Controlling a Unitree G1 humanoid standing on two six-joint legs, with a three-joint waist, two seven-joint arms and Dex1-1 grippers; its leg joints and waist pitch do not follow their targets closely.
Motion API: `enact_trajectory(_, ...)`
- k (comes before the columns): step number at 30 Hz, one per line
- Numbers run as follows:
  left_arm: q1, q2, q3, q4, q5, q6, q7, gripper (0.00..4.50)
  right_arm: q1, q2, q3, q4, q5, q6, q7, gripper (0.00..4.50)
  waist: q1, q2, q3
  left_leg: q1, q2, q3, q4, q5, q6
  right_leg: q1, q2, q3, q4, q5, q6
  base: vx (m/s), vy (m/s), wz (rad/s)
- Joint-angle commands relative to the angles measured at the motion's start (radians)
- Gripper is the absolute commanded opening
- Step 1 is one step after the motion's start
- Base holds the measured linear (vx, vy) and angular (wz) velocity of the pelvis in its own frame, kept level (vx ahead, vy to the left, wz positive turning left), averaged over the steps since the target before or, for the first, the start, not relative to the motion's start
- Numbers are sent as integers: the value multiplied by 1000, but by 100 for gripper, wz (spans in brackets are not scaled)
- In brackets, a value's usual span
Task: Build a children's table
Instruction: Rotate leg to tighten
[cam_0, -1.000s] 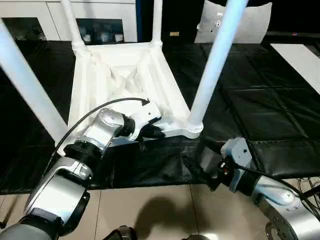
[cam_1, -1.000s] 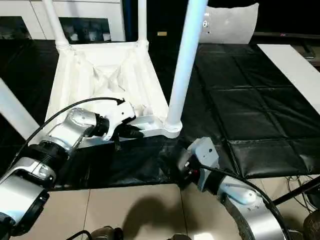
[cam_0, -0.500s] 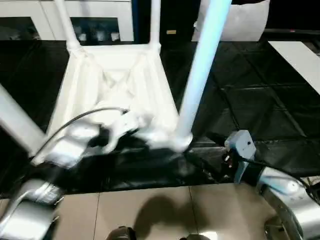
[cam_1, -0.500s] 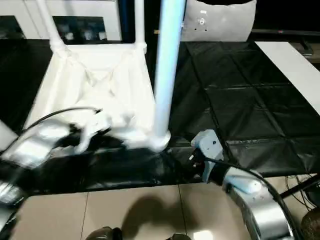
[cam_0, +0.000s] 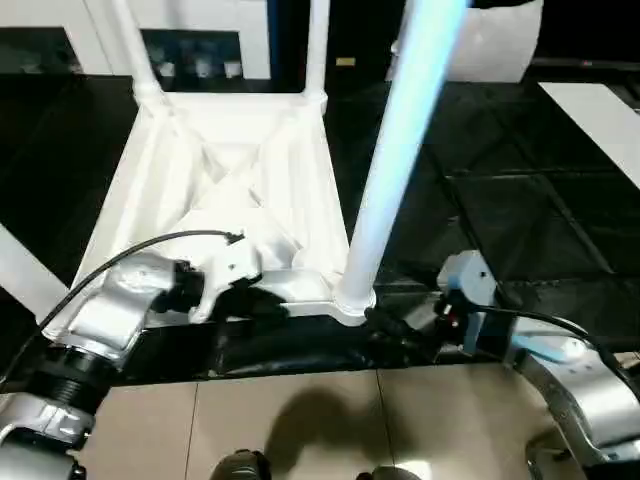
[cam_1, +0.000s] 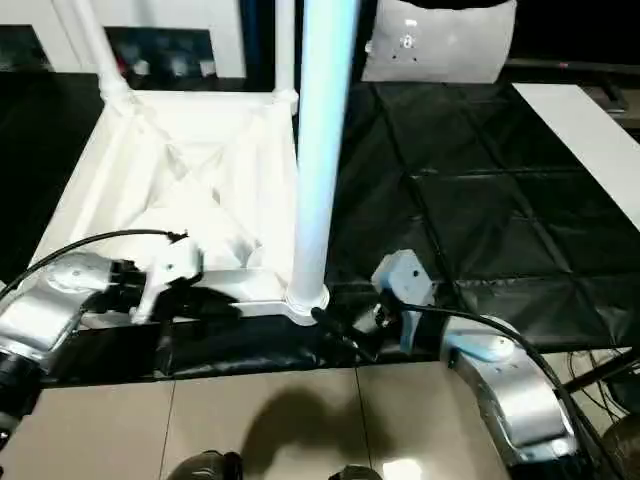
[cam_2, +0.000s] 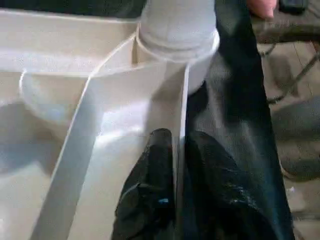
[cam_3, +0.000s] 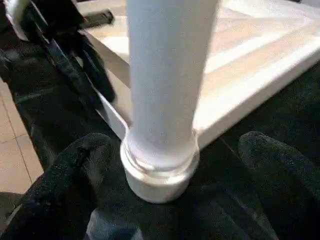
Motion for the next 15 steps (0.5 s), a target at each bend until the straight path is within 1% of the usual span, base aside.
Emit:
enact_trajectory(1, -12, -6, -14, 4, 21, 2, 21, 85, 3, -3, 0, -4, -5, -6, 6, 450, 3, -4, -62, 34, 80, -23, -68, -58, 106, 27, -85, 30, -50, 149, -295, 0, 0, 0)
enact_trajectory(3, -16, -13, -17, 12, 29, -2, 30, 85, 5, -3, 2, -5, -6, -7, 5, 450, 5, -4, -59, 36, 80, -23, -70, -85, 96, 25, -84, 30, -54, 109, -290, 0, 0, 0)
enact_trajectory(5, -19, -20, -17, 14, 25, 16, 32, 85, 7, -3, 4, -5, -8, -11, 6, 450, 6, -2, -58, 35, 81, -25, -72, -94, 90, 24, -84, 30, -54, 93, -289, 0, 0, 0)
enact_trajectory(6, -17, -15, -21, 2, 26, 34, 28, 58, 7, -4, 4, -2, -12, -16, 9, 450, 5, 0, -57, 37, 82, -25, -75, -113, 80, 21, -82, 30, -56, 71, -289, 0, 0, 0)
enact_trajectory(8, -16, -7, -25, -3, 32, 42, 26, 50, 6, -5, 5, 0, -13, -18, 10, 450, 5, -2, -56, 36, 81, -25, -75, -126, 73, 22, -83, 31, -58, 48, -286, 0, 0, 0)
enact_trajectory(9, -18, 2, -25, 5, 43, 30, 32, 39, 3, -6, 5, 2, -15, -20, 9, 450, 4, -2, -55, 35, 81, -25, -76, -127, 71, 22, -83, 32, -59, 40, -284, 0, 0, 0)
enact_trajectory(11, -18, 4, -25, 7, 45, 28, 32, 39, 2, -6, 5, 3, -15, -20, 8, 450, 5, -2, -56, 36, 81, -25, -76, -130, 69, 21, -83, 32, -60, 34, -281, 0, 0, 0)
enact_trajectory(12, -21, 12, -29, 13, 57, 17, 33, 22, -5, -7, 4, 11, -18, -24, 10, 450, 3, -4, -56, 34, 80, -26, -76, -121, 70, 23, -82, 31, -58, 43, -278, 0, 0, 0)
enact_trajectory(13, -21, 14, -31, 15, 62, 14, 33, 10, -8, -7, 4, 15, -20, -25, 10, 450, 2, -3, -56, 34, 80, -26, -76, -119, 72, 22, -82, 31, -58, 47, -279, 0, 0, 0)
enact_trajectory(14, -22, 18, -34, 17, 70, 8, 35, 6, -16, -6, 5, 23, -22, -28, 11, 450, 1, -4, -55, 34, 80, -26, -76, -119, 72, 21, -83, 31, -59, 47, -279, 0, 0, 0)
enact_trajectory(15, -23, 21, -38, 19, 78, -1, 35, 6, -24, -4, 6, 32, -25, -30, 11, 450, 2, -4, -56, 34, 80, -26, -75, -119, 73, 21, -83, 31, -59, 46, -280, 0, 0, 0)
